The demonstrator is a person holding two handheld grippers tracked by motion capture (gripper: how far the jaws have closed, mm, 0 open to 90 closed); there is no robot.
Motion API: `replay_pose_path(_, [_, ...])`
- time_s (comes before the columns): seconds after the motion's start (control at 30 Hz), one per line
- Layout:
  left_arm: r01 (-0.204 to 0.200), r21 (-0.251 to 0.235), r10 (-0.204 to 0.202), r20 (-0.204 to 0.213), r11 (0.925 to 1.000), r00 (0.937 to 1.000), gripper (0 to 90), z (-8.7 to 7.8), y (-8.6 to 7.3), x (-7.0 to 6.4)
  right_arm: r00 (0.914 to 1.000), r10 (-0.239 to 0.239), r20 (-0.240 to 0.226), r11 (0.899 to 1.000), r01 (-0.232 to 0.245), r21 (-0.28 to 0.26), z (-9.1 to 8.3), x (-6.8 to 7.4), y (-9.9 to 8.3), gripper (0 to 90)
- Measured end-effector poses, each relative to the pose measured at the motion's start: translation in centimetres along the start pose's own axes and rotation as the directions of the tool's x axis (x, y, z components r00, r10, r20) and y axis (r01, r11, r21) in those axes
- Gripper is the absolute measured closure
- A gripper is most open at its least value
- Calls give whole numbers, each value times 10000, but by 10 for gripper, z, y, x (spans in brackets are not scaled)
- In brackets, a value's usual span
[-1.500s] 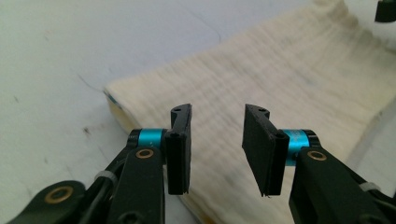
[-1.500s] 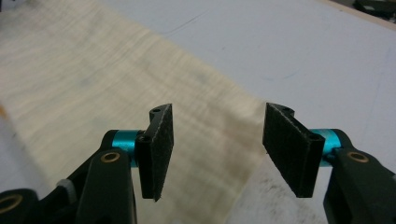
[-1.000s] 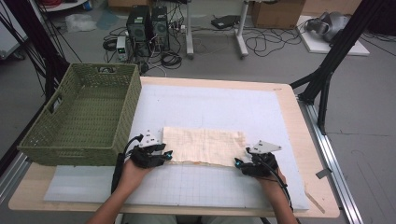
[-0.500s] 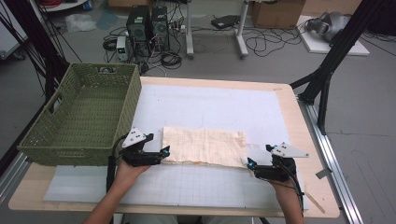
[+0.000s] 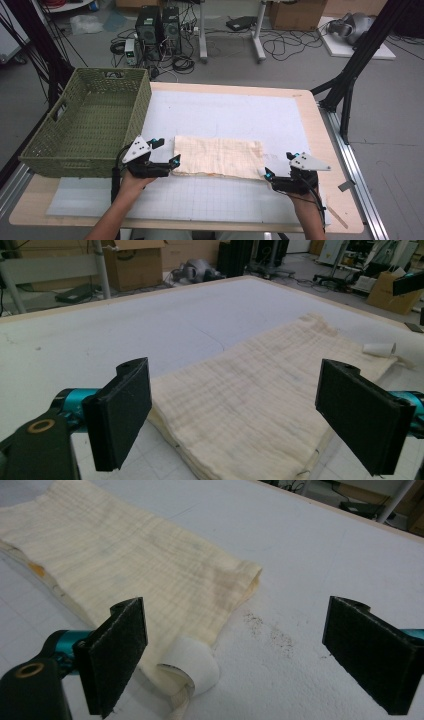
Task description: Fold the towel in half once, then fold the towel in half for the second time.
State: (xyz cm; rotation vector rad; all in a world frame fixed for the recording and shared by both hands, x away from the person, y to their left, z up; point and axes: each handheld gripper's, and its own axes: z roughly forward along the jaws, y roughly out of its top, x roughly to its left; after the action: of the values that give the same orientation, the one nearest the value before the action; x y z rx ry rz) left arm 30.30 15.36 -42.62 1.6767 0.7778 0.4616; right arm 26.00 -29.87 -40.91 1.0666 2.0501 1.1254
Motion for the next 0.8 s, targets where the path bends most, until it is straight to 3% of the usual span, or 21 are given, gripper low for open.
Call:
replay_pose_path(0.07, [414,216,-413,-49,9989,9991,155,0,0,1,10000,64,-26,10000,-64,-53,-1,-1,0,101])
replay_pose_path(0.13, [553,133,-553,-25,9984,9985,156,-1,0,1,9999,128,18,9999,-128,-69,0,-1,-1,101])
replay_pose_path(0.23, [586,92,-586,61,9982,9983,156,-2,0,2,9998,175,75,9998,-175,-10,1,-1,-2,101])
replay_pose_path(0.43, [629,318,-614,-453,9975,9971,155,0,-1,4,9998,151,99,9999,-152,62,0,0,-3,101])
replay_pose_path(0.6, [539,298,-523,-531,9981,9972,155,-1,-2,4,9993,337,159,9994,-336,-81,-1,-3,-3,101])
replay_pose_path(0.7, [547,319,-530,-539,9980,9971,155,-2,-2,5,9990,422,161,9990,-420,-138,-2,-4,-3,101])
replay_pose_path(0.8, [683,215,-679,-171,9974,9975,156,-2,-2,7,9988,469,108,9988,-468,-139,0,-4,-2,102])
